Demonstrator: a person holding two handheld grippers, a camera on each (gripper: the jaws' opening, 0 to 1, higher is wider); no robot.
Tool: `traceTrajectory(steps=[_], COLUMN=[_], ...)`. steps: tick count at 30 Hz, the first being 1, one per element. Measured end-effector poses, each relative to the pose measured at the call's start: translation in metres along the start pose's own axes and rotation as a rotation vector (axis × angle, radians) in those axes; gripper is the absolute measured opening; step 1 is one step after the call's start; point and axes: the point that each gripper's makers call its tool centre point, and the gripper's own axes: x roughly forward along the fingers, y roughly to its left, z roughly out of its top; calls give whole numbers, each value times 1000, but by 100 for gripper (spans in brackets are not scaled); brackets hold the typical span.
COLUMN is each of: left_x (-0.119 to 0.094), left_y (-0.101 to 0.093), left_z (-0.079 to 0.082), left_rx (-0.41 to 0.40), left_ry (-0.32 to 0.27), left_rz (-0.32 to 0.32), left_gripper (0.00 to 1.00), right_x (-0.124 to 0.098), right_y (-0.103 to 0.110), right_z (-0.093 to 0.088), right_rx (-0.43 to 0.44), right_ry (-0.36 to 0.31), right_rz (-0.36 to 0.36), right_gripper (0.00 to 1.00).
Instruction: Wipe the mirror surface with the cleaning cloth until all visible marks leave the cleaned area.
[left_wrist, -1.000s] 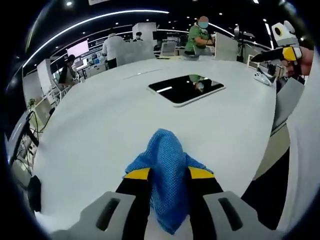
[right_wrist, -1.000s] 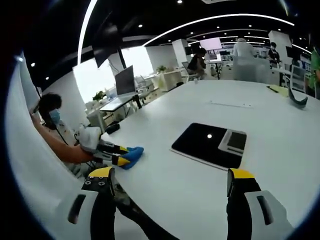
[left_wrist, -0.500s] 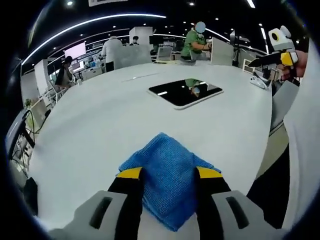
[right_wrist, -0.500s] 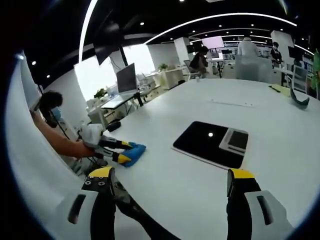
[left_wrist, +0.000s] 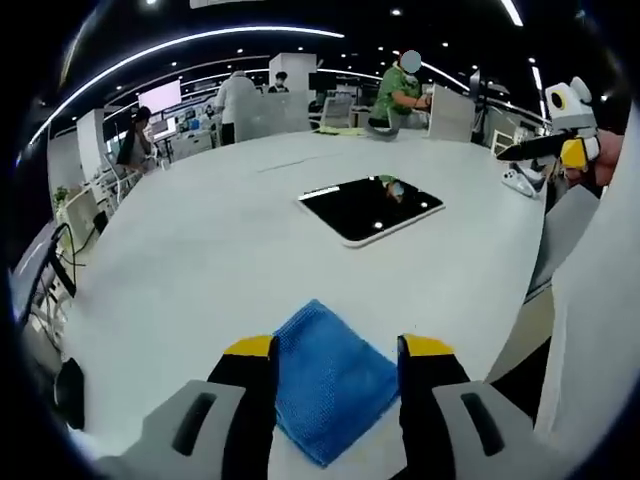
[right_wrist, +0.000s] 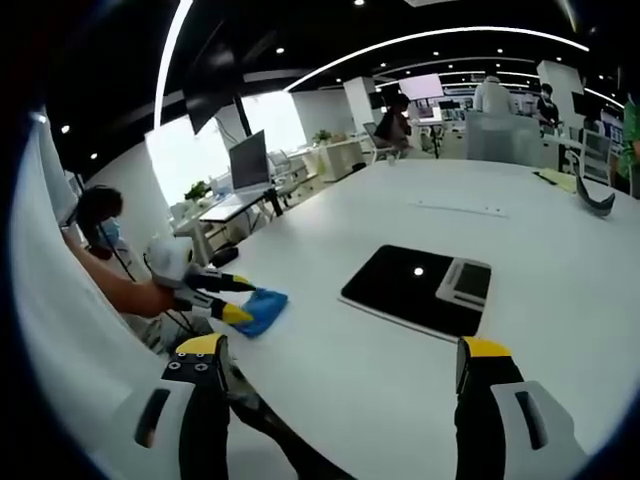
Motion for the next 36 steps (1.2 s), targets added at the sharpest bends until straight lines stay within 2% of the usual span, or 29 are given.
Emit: traceTrajectory(steps=[4,5,7,9,14,17,19,21,23,30,36], left_x=[-2,-2,-1,-1,-3,-7,-11,-11,-10,-15,-19], left_y=[-13,-15,-25,-32,-44,-47,-52,-58,-61,-56,-48], left_z=[30,33,46,56,82,97,113,117,114,117,127], left_rx=[-8,-9,-18,-17,-18,-33,-33,-3,26,-31,-36], left_ry=[-44,-49,-55,-58,-79,-66,-99,-96,-71,-60,-94], left_rz=[-32,-40,-74,-92,-129,-125,-138,-155,-156,-155,-138], left_gripper=[61,65,77,84,91,90,92,95,97,99,99], right_x=[-2,-3,-5,-7,-16,-22,-25,-29,-31,-32,-33], right_y=[-3,-4,-7,-10,-19,-25,-30,-32,-34,-38,-37], right_z=[6,8,10,11,10,8,6,6,8,10,11], right_rx=[-16,-17,-19,-18,-24,-12,0,1,13,10,10], right_ry=[-11,-15,-20,-27,-30,-32,-30,-31,-40,-46,-40], right_rz=[-6,-8,-13,-17,-32,-41,-47,-54,-51,-65,-62], right_gripper=[95,95,96,97,99,100,100,100,100,100,100])
